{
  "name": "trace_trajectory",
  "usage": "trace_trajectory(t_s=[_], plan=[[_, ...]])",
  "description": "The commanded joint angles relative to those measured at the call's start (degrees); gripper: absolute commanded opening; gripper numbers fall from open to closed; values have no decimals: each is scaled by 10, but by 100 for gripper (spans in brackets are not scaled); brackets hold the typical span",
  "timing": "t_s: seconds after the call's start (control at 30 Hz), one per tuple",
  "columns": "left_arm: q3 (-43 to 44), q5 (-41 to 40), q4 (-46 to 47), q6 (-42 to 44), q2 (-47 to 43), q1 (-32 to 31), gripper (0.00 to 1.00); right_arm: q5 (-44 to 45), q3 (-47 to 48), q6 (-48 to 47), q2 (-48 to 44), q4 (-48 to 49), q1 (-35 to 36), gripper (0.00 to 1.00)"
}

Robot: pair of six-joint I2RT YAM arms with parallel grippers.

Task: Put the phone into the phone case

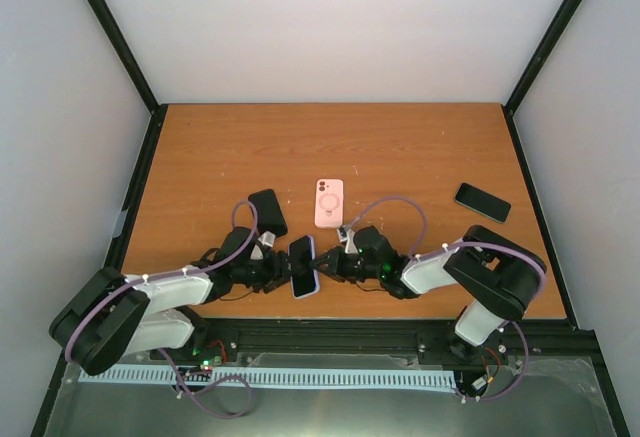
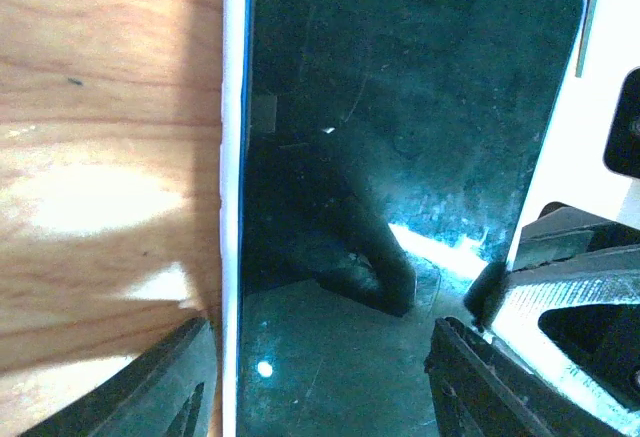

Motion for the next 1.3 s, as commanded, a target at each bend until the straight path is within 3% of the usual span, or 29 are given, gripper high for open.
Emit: trace_trajectory(t_s=[0.0, 0.17, 0.27, 0.37, 0.63, 0.73, 0.83, 1.0, 1.27], plan=[[-5, -9, -29, 0, -10, -5, 59, 24, 23, -46, -26, -58, 3, 9], [8, -5, -56, 5, -46, -5, 64, 54, -13, -58, -81, -70, 2, 3], [8, -21, -71, 8, -90, -4, 78, 69, -16, -73, -123, -106, 2, 3], [10, -19, -79, 8, -127, -3, 85, 68, -26, -73, -164, -112, 1, 3], [2, 19, -31, -23, -231, -2, 86, 38, -44, -53, -278, -78, 2, 3], [-7, 44, 24, -41, -259, -2, 79, 20, -52, -36, -304, -43, 2, 3], [-12, 74, 73, -56, -267, -2, 59, 13, -60, -19, -328, -11, 1, 3], [-13, 106, 122, -60, -265, -2, 55, 4, -56, -13, -350, -5, 2, 3], [-33, 120, 208, -69, -250, -2, 28, -21, -65, -14, -325, 62, 2, 3]])
